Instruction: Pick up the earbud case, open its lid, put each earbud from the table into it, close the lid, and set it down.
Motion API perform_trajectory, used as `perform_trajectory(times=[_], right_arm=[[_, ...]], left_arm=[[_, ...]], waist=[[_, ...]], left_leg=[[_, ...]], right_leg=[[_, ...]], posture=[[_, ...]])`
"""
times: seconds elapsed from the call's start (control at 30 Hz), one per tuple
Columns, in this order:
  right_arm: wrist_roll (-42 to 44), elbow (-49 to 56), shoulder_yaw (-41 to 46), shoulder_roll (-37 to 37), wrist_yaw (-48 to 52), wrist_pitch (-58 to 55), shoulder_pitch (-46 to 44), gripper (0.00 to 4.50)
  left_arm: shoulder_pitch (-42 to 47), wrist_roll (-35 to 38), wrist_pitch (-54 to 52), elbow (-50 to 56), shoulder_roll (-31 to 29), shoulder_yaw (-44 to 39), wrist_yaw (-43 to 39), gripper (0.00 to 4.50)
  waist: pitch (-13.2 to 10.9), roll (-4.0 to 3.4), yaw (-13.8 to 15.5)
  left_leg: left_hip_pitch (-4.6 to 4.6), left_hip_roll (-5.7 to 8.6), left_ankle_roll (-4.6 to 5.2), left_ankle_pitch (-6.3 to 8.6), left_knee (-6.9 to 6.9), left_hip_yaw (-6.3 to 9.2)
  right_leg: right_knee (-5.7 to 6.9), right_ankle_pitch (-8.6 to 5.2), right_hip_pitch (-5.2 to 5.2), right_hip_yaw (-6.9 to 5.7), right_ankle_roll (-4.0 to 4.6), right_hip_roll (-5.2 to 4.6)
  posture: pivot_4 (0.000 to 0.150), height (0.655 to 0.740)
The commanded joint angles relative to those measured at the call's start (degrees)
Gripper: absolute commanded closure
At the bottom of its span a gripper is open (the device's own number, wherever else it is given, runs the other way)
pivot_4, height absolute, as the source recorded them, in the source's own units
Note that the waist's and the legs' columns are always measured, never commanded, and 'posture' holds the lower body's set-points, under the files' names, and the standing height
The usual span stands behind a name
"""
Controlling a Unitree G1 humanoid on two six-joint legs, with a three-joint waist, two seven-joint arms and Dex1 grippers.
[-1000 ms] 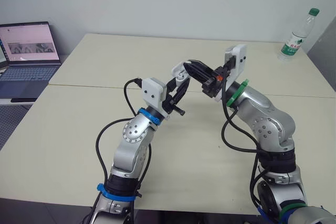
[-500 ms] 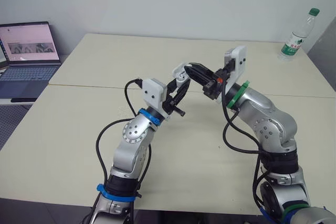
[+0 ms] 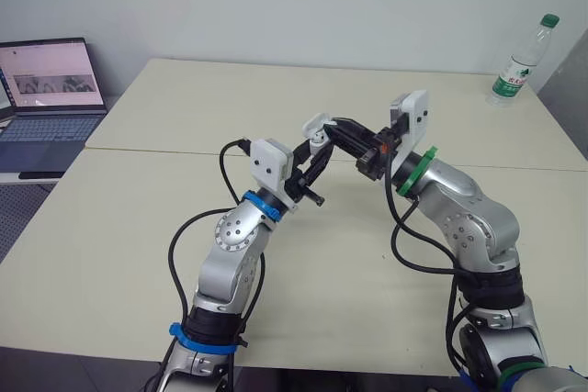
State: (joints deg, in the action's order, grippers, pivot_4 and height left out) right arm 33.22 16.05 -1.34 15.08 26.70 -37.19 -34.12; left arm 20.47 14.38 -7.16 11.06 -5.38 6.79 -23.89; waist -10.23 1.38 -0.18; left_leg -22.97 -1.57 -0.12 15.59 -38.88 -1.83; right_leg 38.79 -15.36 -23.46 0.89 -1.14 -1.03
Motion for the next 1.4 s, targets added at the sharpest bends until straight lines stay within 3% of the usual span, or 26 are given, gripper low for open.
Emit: perform_trajectory(times=[0.03, 0.17, 0.33, 0.57, 0.67, 0.8, 1.0, 1.17, 1.4], right_arm=[[0.6, 0.7, 0.6, -0.2, 0.9, 0.7, -0.6, 2.82], [2.4, 0.4, 2.5, -0.7, 1.4, 0.6, -1.2, 2.82], [10.8, 1.2, 7.1, -1.3, 2.0, -3.3, -3.2, 2.82], [20.0, -1.7, 12.1, 5.1, 2.8, -13.0, -8.9, 2.82], [17.1, -7.4, 11.7, 10.4, 6.9, -12.6, -9.9, 3.31], [10.0, -19.3, 8.3, 15.8, 12.7, -9.0, -12.0, 4.49], [1.9, -29.1, 0.6, 14.4, 21.1, -3.7, -18.0, 4.49], [4.3, -27.0, -2.4, 13.3, 28.4, -9.9, -22.0, 4.49], [5.6, -23.0, -3.6, 17.3, 36.5, -15.5, -22.2, 4.49]], left_arm=[[0.5, 0.3, 0.7, 2.9, 0.3, -0.1, 0.2, 3.71], [0.4, 0.3, 0.7, 2.9, 0.3, -0.1, 0.4, 3.71], [0.2, 0.4, 0.7, 2.6, 0.2, 0.0, 0.4, 3.71], [0.3, 4.3, -2.1, 3.0, -2.2, -0.3, -4.3, 3.71], [-0.2, 7.3, -4.4, 4.7, -3.5, -0.4, -6.9, 3.71], [-1.0, 9.3, -6.4, 7.0, -7.0, 0.2, -11.5, 3.71], [-1.7, 10.1, -7.0, 7.7, -9.0, 1.3, -14.8, 3.71], [-1.4, 9.8, -7.0, 7.5, -8.8, 1.4, -14.7, 3.71], [-2.3, 9.4, -6.7, 7.7, -8.5, 1.3, -13.7, 3.71]], waist=[[0.0, 0.00, 0.0], [0.0, 0.00, 0.0], [0.0, 0.00, 0.0], [0.0, 0.00, 0.0], [0.0, 0.00, 0.0], [0.0, 0.01, 0.0], [0.0, -0.01, -1.0], [0.0, -0.02, -1.3], [0.0, -0.01, -1.0]], left_leg=[[0.00, 0.00, 0.00, 0.00, 0.00, 0.00], [0.00, 0.00, 0.00, 0.00, 0.00, 0.00], [-0.01, 0.00, 0.00, 0.00, 0.01, 0.00], [0.00, -0.01, 0.00, 0.00, 0.02, 0.00], [-0.01, 0.00, 0.00, 0.00, 0.04, 0.01], [-0.02, 0.03, 0.01, 0.01, 0.06, -0.04], [-0.01, -0.09, 0.01, 0.01, 0.13, -0.07], [-0.04, -0.10, 0.01, 0.01, 0.14, -0.01], [-0.10, 0.01, 0.01, 0.01, 0.12, 0.00]], right_leg=[[0.00, 0.00, 0.00, 0.00, 0.00, 0.00], [-0.01, 0.00, 0.00, 0.00, 0.00, 0.00], [-0.01, 0.00, 0.00, 0.01, 0.00, 0.00], [-0.03, 0.00, 0.00, -0.01, 0.01, -0.01], [-0.07, 0.00, 0.01, -0.02, 0.01, 0.00], [-0.18, 0.00, 0.03, 0.01, 0.01, -0.01], [-0.16, -0.01, -0.04, 0.07, 0.02, 0.10], [-0.17, -0.01, -0.06, 0.01, 0.03, 0.07], [-0.25, 0.00, -0.02, -0.02, 0.02, -0.12]], posture=[[0.150, 0.7400], [0.150, 0.7400], [0.150, 0.7400], [0.150, 0.7400], [0.150, 0.7400], [0.150, 0.7400], [0.150, 0.7400], [0.150, 0.7400], [0.150, 0.7400]])
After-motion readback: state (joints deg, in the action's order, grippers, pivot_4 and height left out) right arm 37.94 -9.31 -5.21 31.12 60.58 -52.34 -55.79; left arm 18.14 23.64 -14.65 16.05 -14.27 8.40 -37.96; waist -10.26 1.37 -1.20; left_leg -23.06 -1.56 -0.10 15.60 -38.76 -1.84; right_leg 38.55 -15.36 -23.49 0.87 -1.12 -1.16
